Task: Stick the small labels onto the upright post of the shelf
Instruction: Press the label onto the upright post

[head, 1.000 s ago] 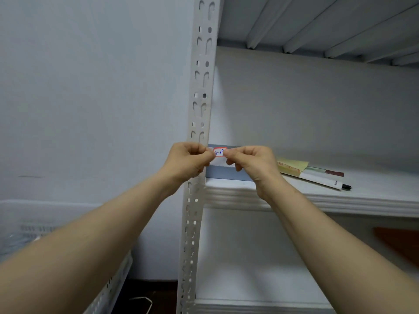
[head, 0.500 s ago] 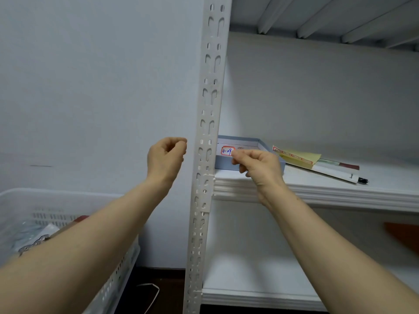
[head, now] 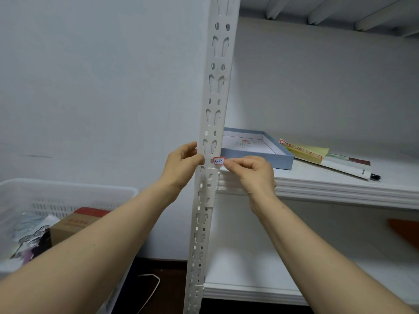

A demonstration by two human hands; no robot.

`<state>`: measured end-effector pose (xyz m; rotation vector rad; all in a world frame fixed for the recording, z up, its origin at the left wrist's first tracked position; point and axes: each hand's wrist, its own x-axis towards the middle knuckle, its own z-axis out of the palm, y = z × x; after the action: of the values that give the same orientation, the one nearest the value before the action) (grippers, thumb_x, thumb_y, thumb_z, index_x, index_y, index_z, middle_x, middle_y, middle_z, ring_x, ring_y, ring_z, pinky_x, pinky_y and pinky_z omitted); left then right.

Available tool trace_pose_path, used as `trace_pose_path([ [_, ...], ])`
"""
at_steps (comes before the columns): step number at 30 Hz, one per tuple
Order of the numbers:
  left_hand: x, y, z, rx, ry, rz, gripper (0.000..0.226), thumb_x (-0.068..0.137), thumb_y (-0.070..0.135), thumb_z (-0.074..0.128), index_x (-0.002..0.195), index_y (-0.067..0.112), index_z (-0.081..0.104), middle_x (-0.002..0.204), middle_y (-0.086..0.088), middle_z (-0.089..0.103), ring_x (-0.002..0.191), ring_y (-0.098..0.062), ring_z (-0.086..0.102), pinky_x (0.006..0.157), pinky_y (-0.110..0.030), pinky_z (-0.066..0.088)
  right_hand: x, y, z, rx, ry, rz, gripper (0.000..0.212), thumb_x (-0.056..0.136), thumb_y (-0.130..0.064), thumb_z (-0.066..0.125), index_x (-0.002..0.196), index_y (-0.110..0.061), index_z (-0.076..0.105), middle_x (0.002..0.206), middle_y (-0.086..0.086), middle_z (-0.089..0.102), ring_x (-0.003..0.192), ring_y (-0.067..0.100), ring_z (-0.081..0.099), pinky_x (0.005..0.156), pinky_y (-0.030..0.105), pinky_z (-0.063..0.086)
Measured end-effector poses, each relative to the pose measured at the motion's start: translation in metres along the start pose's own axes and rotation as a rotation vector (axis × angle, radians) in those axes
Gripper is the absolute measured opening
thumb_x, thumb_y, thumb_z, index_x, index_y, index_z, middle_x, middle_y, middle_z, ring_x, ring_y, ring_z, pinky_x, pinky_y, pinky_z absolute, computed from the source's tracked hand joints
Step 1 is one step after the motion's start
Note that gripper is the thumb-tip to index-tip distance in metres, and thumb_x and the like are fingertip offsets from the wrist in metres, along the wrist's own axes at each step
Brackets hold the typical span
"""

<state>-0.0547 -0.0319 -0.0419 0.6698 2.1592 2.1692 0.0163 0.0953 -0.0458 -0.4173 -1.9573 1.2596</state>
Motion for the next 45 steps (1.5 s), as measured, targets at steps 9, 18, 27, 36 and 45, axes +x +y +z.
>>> trace_pose_path([
  [9, 0.002, -0.002, 0.0, -0.054, -0.007, 0.059, 0.037, 0.081, -0.007, 0.045, 0.087, 0.019, 0.071, 0.083, 0.009, 0.073, 0.075, 0.001, 0.064, 0.083, -0.016, 0.05, -0.005, -0.001, 0.012, -0.032, 0.063, 0.075, 0.009, 0.072, -0.044, 0.074, 0.071, -0.038, 0.068, 0.117, -0.016, 0.047, 0.124, 0.012, 0.029, 0.106, 0.038, 0.019],
  [18, 0.001, -0.003, -0.004, -0.081, -0.064, 0.115, 0.034, 0.083, -0.006, 0.055, 0.089, 0.023, 0.071, 0.083, 0.015, 0.074, 0.081, 0.003, 0.068, 0.072, -0.007, 0.049, -0.003, 0.001, 0.018, -0.011, 0.101, 0.095, 0.015, 0.07, -0.048, 0.074, 0.076, -0.034, 0.073, 0.124, -0.013, 0.051, 0.123, 0.014, 0.032, 0.105, 0.041, 0.021],
  [27, 0.003, -0.007, -0.004, -0.111, -0.078, 0.118, 0.028, 0.081, -0.004, 0.065, 0.105, 0.009, 0.071, 0.087, 0.008, 0.074, 0.077, 0.001, 0.068, 0.07, -0.008, 0.049, -0.003, 0.0, 0.019, 0.03, 0.088, 0.118, 0.015, 0.069, -0.048, 0.075, 0.064, -0.035, 0.068, 0.121, -0.013, 0.054, 0.121, 0.014, 0.033, 0.105, 0.042, 0.022],
  [36, 0.004, -0.005, -0.005, -0.107, -0.05, 0.072, 0.037, 0.078, -0.001, 0.049, 0.086, 0.023, 0.076, 0.095, 0.006, 0.075, 0.098, -0.014, 0.064, 0.104, -0.035, 0.045, -0.002, 0.0, 0.027, 0.088, 0.086, 0.128, 0.011, 0.063, -0.051, 0.075, 0.064, -0.054, 0.065, 0.112, -0.007, 0.063, 0.115, 0.019, 0.048, 0.102, 0.048, 0.027],
  [45, 0.004, -0.003, -0.004, -0.116, -0.033, 0.054, 0.029, 0.071, 0.012, 0.054, 0.086, 0.026, 0.075, 0.093, 0.008, 0.075, 0.096, -0.013, 0.063, 0.102, -0.035, 0.046, -0.002, -0.001, 0.025, 0.034, 0.09, 0.143, 0.019, 0.067, -0.05, 0.075, 0.056, -0.038, 0.066, 0.111, -0.009, 0.062, 0.115, 0.018, 0.043, 0.101, 0.047, 0.029],
])
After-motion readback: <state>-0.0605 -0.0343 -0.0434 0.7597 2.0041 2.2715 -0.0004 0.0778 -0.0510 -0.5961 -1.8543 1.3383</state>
